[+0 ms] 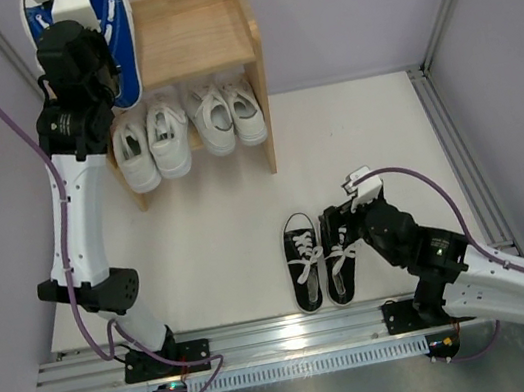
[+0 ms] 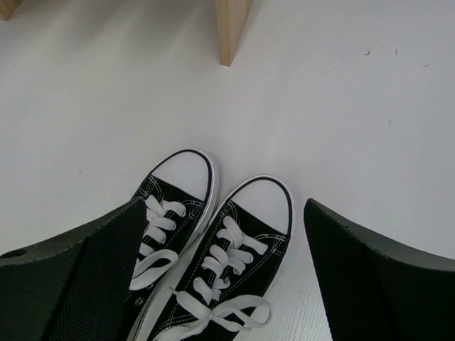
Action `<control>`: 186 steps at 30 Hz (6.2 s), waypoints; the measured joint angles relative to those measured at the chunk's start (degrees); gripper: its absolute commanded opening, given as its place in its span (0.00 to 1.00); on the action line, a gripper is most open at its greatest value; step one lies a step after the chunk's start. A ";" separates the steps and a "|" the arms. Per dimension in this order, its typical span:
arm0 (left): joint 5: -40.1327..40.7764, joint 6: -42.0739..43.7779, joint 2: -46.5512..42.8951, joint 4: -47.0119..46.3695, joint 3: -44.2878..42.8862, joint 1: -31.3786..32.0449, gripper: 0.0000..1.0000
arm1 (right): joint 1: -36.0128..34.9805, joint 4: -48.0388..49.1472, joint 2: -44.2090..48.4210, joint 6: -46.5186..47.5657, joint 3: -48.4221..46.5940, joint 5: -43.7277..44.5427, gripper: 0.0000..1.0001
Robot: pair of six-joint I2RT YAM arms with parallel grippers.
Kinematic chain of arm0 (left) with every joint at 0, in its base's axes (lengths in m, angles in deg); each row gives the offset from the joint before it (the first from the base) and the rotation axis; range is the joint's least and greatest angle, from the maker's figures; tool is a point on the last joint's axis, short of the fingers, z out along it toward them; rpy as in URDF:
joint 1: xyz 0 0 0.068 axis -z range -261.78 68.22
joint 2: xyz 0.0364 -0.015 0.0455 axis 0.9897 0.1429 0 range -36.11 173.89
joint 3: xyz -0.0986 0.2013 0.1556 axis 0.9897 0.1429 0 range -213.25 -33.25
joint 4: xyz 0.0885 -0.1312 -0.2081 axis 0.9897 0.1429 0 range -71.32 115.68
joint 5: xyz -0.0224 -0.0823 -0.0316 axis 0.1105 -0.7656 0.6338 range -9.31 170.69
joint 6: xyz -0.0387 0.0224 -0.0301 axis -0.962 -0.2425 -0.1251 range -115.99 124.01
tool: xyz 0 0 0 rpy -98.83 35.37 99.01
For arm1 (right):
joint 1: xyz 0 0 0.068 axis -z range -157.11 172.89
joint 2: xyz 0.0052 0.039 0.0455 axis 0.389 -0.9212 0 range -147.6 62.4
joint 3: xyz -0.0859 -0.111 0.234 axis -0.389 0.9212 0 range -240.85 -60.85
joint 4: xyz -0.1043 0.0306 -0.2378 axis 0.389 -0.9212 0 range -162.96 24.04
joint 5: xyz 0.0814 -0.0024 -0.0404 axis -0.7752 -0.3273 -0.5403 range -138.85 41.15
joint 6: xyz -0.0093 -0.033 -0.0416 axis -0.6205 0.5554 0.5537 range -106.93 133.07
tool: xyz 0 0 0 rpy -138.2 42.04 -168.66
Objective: Place and organize the shoes onto the shoe shelf
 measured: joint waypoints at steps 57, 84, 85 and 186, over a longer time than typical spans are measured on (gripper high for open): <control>3.37 -44.83 -30.23 -10.73 78.75 48.92 1.00 | 2.84 -26.08 5.09 -30.77 -0.87 10.95 1.00; 14.99 -66.18 -34.45 -12.68 95.69 62.36 1.00 | 2.89 -17.42 -18.12 -34.42 1.66 -7.74 1.00; 15.61 -66.53 -35.95 -11.89 96.24 62.36 1.00 | 2.89 -17.18 -18.71 -34.56 1.66 -8.07 0.99; 16.20 4.02 5.77 -6.12 -5.31 25.75 0.00 | -3.28 -29.07 3.34 -29.86 -6.32 10.01 1.00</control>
